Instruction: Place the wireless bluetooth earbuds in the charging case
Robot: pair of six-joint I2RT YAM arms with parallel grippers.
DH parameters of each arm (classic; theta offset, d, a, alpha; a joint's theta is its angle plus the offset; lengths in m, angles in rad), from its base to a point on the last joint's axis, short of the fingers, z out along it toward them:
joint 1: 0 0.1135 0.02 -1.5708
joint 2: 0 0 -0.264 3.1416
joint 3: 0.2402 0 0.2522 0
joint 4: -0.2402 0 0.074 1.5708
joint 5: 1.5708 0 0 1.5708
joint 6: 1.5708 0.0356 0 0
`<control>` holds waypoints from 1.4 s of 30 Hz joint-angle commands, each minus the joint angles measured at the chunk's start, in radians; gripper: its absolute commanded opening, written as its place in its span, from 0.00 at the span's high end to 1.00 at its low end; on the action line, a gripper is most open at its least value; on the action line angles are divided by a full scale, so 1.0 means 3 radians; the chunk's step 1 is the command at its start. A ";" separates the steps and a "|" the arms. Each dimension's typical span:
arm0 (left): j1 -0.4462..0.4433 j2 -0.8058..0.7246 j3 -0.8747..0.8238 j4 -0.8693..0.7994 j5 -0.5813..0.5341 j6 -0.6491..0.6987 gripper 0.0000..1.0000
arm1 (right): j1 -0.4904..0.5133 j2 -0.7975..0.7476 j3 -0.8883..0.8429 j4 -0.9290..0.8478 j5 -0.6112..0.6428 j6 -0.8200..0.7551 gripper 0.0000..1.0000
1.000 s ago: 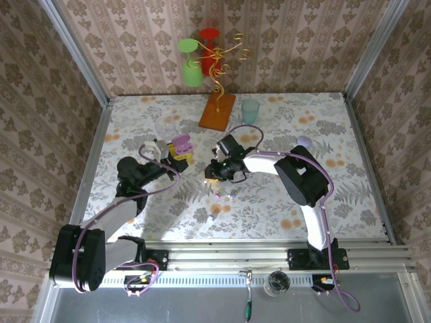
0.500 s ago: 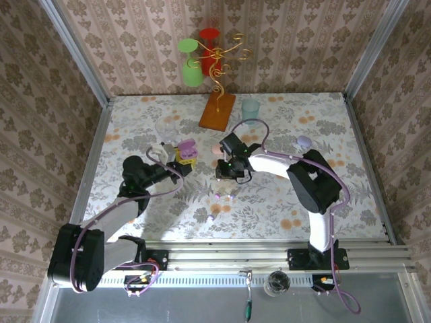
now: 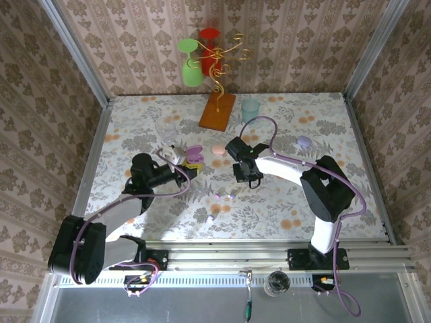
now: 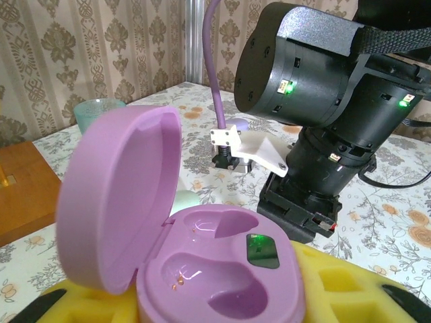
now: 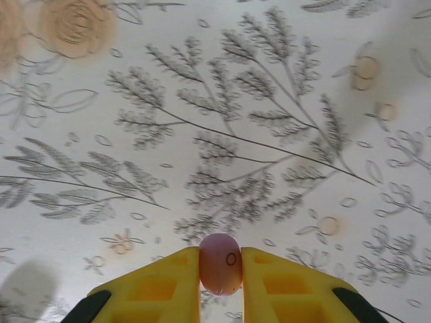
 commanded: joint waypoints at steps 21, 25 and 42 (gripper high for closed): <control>-0.0219 0.0346 0.0237 0.0096 0.0002 0.0128 0.66 | 0.0131 -0.0186 0.0172 -0.0343 0.0496 -0.0222 0.78; -0.0276 0.0490 0.0289 0.0152 0.0044 0.0106 0.66 | 0.0151 -0.0445 0.0009 -0.0129 0.0333 -0.0282 0.78; -0.0429 0.0658 0.0503 -0.0140 0.0611 0.0113 0.66 | 0.0204 -0.1307 -0.0040 0.0638 -0.1000 -0.0943 0.79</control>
